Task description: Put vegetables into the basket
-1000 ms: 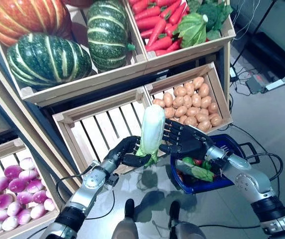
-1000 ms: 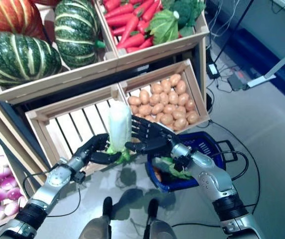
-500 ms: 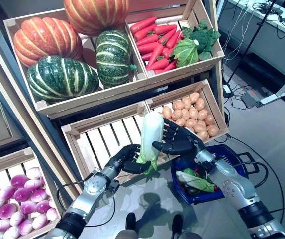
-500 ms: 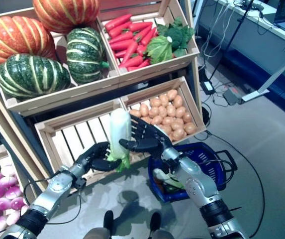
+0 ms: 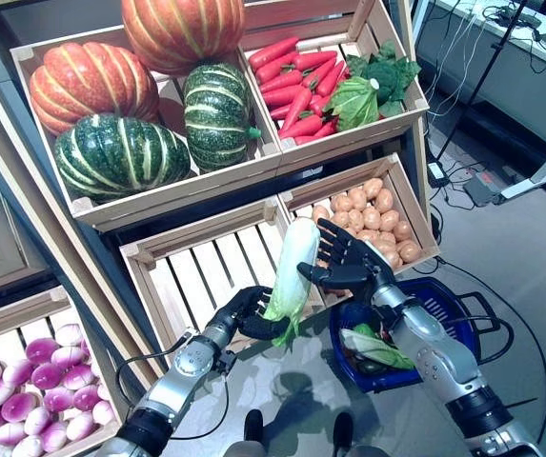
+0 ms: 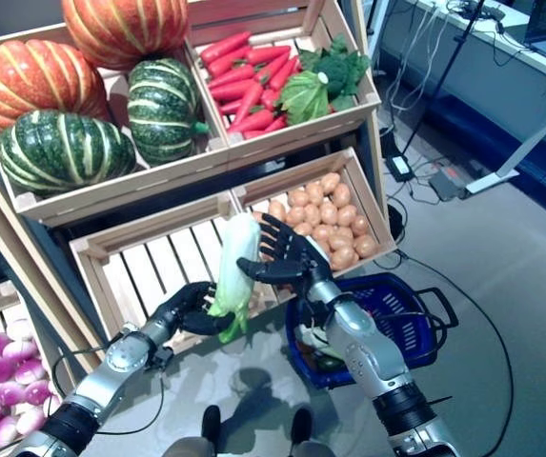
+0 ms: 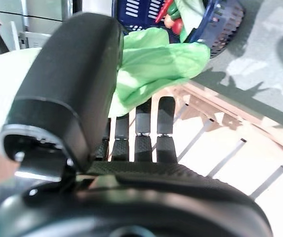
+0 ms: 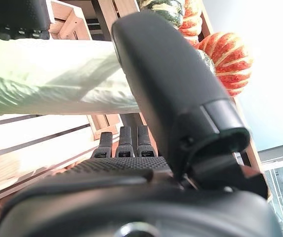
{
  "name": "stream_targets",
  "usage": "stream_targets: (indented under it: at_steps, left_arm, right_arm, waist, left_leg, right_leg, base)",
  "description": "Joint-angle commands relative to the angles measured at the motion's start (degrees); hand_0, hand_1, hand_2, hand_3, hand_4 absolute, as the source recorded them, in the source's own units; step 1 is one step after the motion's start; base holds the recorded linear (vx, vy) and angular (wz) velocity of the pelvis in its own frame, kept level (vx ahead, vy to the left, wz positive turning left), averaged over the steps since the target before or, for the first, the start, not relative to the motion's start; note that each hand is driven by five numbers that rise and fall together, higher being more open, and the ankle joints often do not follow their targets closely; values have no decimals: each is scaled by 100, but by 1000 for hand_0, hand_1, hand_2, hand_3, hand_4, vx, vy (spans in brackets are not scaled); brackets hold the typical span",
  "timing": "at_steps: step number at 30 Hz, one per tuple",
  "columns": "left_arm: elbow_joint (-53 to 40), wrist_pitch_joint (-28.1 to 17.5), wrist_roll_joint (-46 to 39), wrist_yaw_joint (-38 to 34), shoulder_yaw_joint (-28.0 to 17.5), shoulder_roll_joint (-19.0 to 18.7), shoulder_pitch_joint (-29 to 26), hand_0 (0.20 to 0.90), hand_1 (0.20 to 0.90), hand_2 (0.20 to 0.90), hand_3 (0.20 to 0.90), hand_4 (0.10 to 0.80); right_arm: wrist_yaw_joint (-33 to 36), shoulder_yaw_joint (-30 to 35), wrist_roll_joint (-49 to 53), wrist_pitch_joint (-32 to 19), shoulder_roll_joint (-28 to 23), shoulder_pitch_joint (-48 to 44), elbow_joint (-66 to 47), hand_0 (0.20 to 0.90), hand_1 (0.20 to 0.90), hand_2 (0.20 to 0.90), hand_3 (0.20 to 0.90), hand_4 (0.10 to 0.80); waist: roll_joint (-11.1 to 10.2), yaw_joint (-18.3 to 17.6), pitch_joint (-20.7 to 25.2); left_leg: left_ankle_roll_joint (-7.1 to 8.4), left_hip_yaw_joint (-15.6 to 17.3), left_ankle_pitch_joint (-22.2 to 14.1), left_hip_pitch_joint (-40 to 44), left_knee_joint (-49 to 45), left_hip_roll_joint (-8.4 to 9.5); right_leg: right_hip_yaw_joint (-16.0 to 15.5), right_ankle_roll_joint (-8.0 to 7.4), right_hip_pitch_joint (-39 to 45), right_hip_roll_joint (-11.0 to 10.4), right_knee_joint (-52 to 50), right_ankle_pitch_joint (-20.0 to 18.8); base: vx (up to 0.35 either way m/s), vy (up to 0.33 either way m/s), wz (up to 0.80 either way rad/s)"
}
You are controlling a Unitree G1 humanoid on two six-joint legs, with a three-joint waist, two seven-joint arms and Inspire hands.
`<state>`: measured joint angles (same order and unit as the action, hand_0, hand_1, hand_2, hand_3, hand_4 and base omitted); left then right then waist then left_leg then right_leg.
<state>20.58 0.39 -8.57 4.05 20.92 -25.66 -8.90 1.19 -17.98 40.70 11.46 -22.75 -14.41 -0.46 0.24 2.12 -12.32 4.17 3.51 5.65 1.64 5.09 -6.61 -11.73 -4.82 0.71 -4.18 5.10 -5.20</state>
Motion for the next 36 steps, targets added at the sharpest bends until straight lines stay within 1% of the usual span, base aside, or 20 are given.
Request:
stream_targets:
  at_steps: [1, 2, 3, 4, 5, 8, 10, 16, 18, 22, 23, 24, 26, 36]
  left_arm:
    - [-352, -374, 289, 237, 212, -129, -433, 300, 300, 300, 300, 400]
    - [-383, -401, 275, 294, 198, -159, -425, 300, 300, 300, 300, 400]
    - [-410, -413, 281, 344, 185, -183, -417, 300, 300, 300, 300, 400]
    - [-414, -455, 276, 406, 188, -224, -419, 300, 300, 300, 300, 400]
    - [-431, -451, 254, 404, 199, -237, -423, 300, 300, 300, 300, 400]
    - [-460, -500, 210, 495, 178, -297, -388, 300, 300, 300, 300, 400]
    - [-466, -513, 196, 503, 186, -296, -378, 300, 300, 300, 300, 400]
    - [-499, -581, -65, 673, 232, -269, -339, 300, 300, 300, 300, 400]
    - [-496, -612, -134, 748, 241, -261, -330, 300, 300, 300, 300, 400]
    - [-512, -612, -186, 778, 236, -250, -289, 300, 300, 300, 300, 400]
    - [-534, -595, -211, 815, 226, -265, -287, 300, 300, 300, 300, 400]
    - [-546, -588, -205, 811, 238, -263, -284, 300, 300, 300, 300, 400]
    - [-568, -597, -185, 829, 247, -271, -267, 300, 300, 300, 300, 400]
    - [-550, -606, -321, 794, 278, -225, -277, 300, 300, 300, 300, 400]
  right_arm:
    - [-545, 51, 340, -38, 129, -428, -637, 900, 900, 900, 900, 800]
    - [-795, -11, 713, 232, 89, -397, -653, 900, 900, 900, 900, 800]
    - [-1009, -64, 822, 381, 71, -375, -640, 900, 900, 900, 900, 800]
    - [-1422, -190, 1046, 609, 15, -354, -583, 900, 900, 900, 900, 800]
    - [-1574, -248, 1196, 792, -3, -338, -563, 900, 900, 900, 900, 800]
    - [-1911, -381, 1367, 907, -56, -286, -478, 900, 900, 900, 900, 800]
    - [-1960, -408, 1458, 936, -54, -276, -472, 900, 900, 900, 900, 800]
    - [-2425, -507, 1981, 1016, 154, -308, -336, 900, 900, 900, 900, 800]
    - [-2472, -546, 2061, 1091, 232, -297, -318, 900, 900, 900, 900, 800]
    - [-2512, -604, 2040, 1072, 305, -263, -224, 900, 900, 900, 900, 800]
    - [-2474, -603, 2077, 1056, 300, -261, -229, 434, 434, 434, 434, 489]
    - [-2454, -602, 2089, 1027, 310, -268, -225, 300, 300, 300, 300, 400]
    - [-2488, -576, 2076, 923, 332, -260, -205, 300, 300, 300, 300, 400]
    - [-2240, -537, 2150, 608, 439, -298, -119, 300, 300, 300, 300, 400]
  waist:
    - [-149, -3, 461]
    - [-160, 0, 460]
    - [-171, 7, 462]
    - [-190, 27, 465]
    - [-199, 34, 469]
    - [-231, 68, 481]
    - [-237, 73, 490]
    - [-253, 116, 533]
    - [-256, 123, 548]
    - [-243, 128, 588]
    - [-239, 129, 587]
    - [-236, 129, 586]
    - [-237, 134, 574]
    - [-201, 122, 558]
  left_leg:
    - [101, 3, -429, 109, -9, 77]
    - [104, 5, -435, 112, -9, 76]
    - [106, 6, -439, 113, -9, 75]
    - [113, -3, -437, 118, -9, 69]
    - [119, -13, -432, 117, -9, 65]
    - [128, -25, -435, 143, -9, 52]
    - [132, -26, -435, 145, -9, 46]
    - [139, -39, -436, 140, -9, 32]
    - [136, -37, -447, 145, -9, 33]
    - [128, -28, -450, 148, -9, 40]
    - [129, -29, -452, 149, -9, 43]
    - [129, -24, -451, 150, -9, 39]
    - [126, -35, -451, 136, -9, 39]
    - [125, -46, -452, 129, -9, 47]
  right_leg:
    - [-232, -330, 296, -350, -10, 162]
    - [-234, -328, 300, -346, -10, 168]
    - [-239, -327, 302, -344, -10, 170]
    - [-255, -331, 306, -345, -10, 165]
    - [-264, -333, 308, -346, -10, 161]
    - [-303, -340, 335, -343, -10, 161]
    - [-307, -341, 337, -341, -10, 160]
    - [-299, -354, 322, -337, -10, 155]
    - [-294, -358, 323, -341, -10, 159]
    - [-283, -359, 326, -348, -10, 164]
    - [-275, -362, 324, -348, -10, 163]
    - [-278, -362, 324, -353, -10, 162]
    - [-273, -358, 308, -352, -10, 156]
    - [-224, -367, 291, -368, -10, 147]
  base:
    - [0, 0, 0]
    - [0, 0, 0]
    - [0, 0, 0]
    - [22, -30, 0]
    - [25, -31, 0]
    - [11, -8, 0]
    - [0, 0, 0]
    - [12, -4, 0]
    - [0, 0, 0]
    - [26, 8, 0]
    - [0, 0, 0]
    - [0, 0, 0]
    - [0, 0, 0]
    - [0, 0, 0]
